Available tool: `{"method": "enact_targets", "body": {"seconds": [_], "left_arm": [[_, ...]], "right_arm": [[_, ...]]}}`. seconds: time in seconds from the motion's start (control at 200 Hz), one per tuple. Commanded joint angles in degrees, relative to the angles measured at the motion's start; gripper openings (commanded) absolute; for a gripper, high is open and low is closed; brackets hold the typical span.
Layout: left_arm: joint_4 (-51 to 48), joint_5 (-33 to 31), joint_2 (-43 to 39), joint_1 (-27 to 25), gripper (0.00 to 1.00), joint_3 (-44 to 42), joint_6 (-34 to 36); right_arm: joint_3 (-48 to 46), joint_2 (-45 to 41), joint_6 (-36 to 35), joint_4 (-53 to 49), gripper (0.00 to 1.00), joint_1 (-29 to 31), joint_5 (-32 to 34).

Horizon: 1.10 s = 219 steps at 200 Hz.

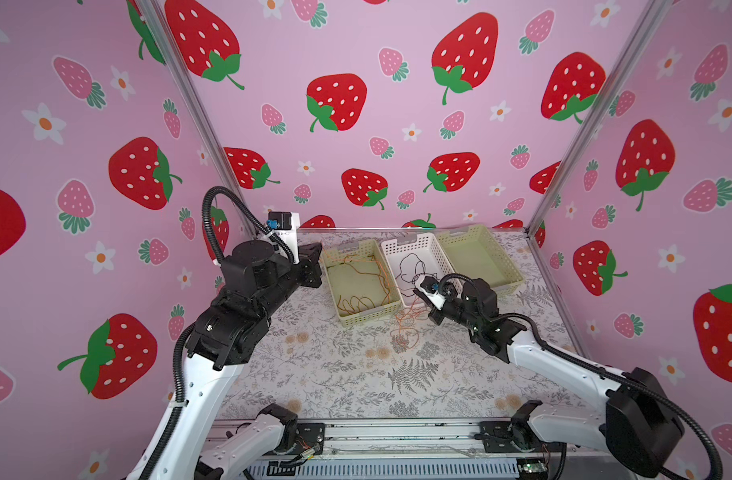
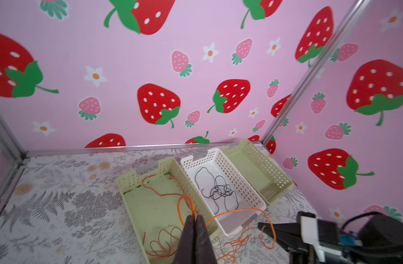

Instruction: Untangle the cables

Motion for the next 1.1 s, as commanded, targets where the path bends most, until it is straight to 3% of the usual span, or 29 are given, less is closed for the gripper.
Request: {"method": "enact_targets", "body": {"seconds": [0.0,0.185,0.35,0.45,0.535,0.585,0.87,1.091], "left_arm": [[-1.2,-0.1,-1.8,4.0,0.00,-6.4,-3.0],[1.6,4.6,-5.7,9.8,0.00,-17.4,-8.3],[4.3,7.4,-8.8,10.6,0.00,-26.1,-10.6],[8.0,12.8,-10.1,10.6,0.00,-31.2,-12.0],[10.5,14.4,-11.0,10.6,0.05,-35.2,-14.1],[11.5,14.5,-11.9,10.6,0.13,-37.4,-15.3],[13.6,10.0,-21.4,10.6,0.33,-46.6,-19.1],[16.9,17.4,-22.9,9.5,0.43,-46.1,-11.2]], "right_arm": [[3.1,-2.2,-1.5,-7.7,0.00,-0.9,0.7],[6.1,-3.9,-2.0,-13.5,0.00,-1.7,0.6],[7.5,-3.1,-0.7,-17.1,0.00,-1.6,-5.0],[7.8,-1.4,0.8,-18.6,0.00,-1.2,-6.8],[7.8,-0.2,1.4,-19.4,0.00,-0.1,-5.3],[7.9,0.4,1.4,-19.9,0.00,0.7,-4.4],[10.2,4.6,1.8,-22.6,0.00,4.4,-3.8],[12.6,7.7,2.6,-24.5,0.00,6.1,-3.0]]}}
